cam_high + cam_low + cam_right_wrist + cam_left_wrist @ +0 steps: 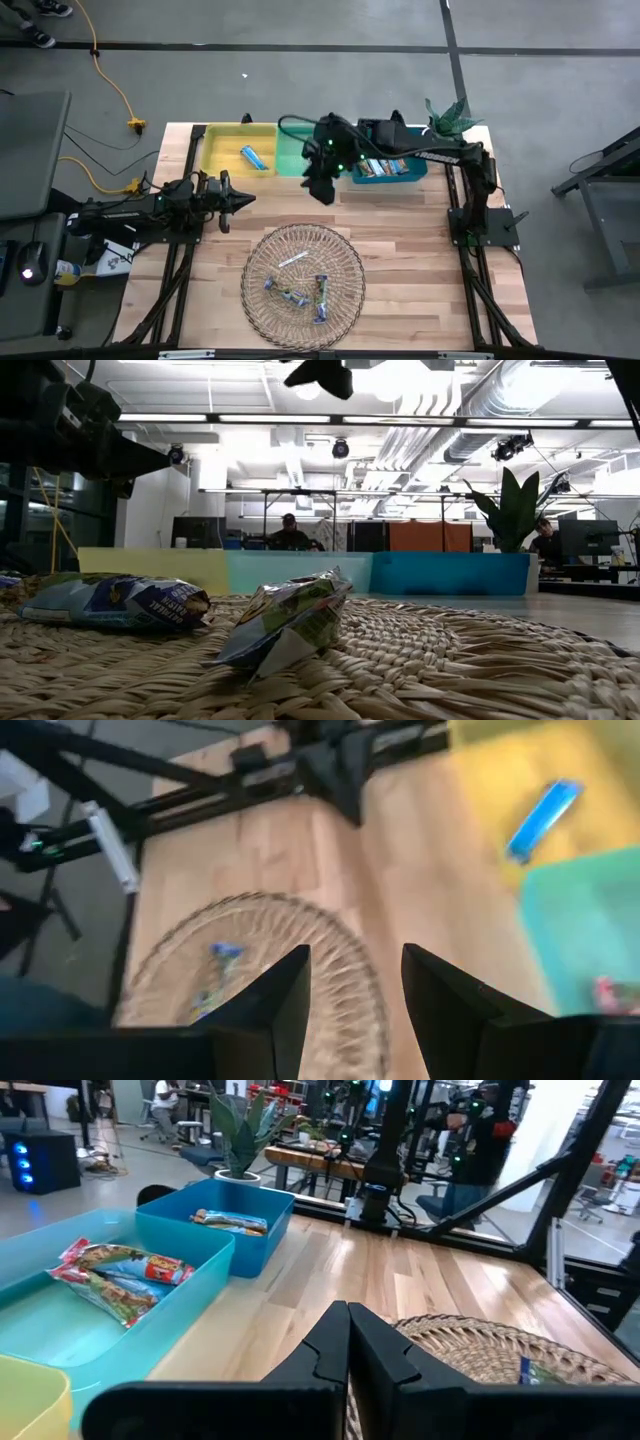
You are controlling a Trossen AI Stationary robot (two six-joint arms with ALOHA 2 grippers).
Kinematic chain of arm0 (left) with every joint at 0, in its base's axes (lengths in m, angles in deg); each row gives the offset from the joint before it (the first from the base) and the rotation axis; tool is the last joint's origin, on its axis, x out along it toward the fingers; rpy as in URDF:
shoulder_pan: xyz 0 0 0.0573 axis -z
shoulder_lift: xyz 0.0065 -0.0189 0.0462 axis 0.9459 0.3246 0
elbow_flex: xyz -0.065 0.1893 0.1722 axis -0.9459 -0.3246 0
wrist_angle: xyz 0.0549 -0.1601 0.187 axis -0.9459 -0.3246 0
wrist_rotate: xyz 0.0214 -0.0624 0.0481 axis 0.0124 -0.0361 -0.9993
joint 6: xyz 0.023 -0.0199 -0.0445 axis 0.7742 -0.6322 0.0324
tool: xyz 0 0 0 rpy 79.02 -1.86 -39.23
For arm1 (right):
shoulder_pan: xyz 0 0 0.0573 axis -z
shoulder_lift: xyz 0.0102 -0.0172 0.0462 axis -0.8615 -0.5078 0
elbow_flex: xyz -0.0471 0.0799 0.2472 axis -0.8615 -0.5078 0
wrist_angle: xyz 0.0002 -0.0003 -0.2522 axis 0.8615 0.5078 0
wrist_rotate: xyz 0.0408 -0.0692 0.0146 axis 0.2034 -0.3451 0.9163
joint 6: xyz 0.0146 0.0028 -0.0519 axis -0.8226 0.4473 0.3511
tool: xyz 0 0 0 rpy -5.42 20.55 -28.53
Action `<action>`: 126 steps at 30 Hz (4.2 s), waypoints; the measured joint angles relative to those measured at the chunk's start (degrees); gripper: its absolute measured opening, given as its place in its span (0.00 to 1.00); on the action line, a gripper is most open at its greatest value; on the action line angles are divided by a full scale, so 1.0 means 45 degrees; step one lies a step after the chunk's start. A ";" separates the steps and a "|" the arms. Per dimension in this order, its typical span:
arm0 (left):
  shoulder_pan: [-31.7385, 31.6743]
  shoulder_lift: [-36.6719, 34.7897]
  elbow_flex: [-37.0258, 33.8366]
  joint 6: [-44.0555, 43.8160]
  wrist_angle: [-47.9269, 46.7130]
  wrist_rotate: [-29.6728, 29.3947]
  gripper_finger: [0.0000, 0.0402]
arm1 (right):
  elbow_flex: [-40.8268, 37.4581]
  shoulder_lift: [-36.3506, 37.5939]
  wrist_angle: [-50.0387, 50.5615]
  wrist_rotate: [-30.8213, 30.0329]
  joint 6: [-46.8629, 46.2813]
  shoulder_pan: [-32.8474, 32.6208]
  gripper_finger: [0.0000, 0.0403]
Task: Pick and place Granola Bars by type
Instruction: Put the blue granola bar into the yellow bin
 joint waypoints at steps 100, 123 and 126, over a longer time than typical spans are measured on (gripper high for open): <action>0.0000 -0.0002 0.0001 -0.6336 -0.0063 0.0576 0.00 | -1.0166 -0.0894 -0.8899 -0.3708 -1.4760 -0.6454 0.45; 0.0000 -0.0003 0.0002 -0.6336 -0.0058 0.0574 0.00 | -1.0166 -0.1268 -0.9074 -0.3625 -1.4760 -0.6473 0.42; 0.0000 0.0000 0.0004 -0.6336 -0.0058 0.0571 0.00 | -1.0171 -0.1355 -0.9280 -0.3672 -1.4764 -0.6473 0.42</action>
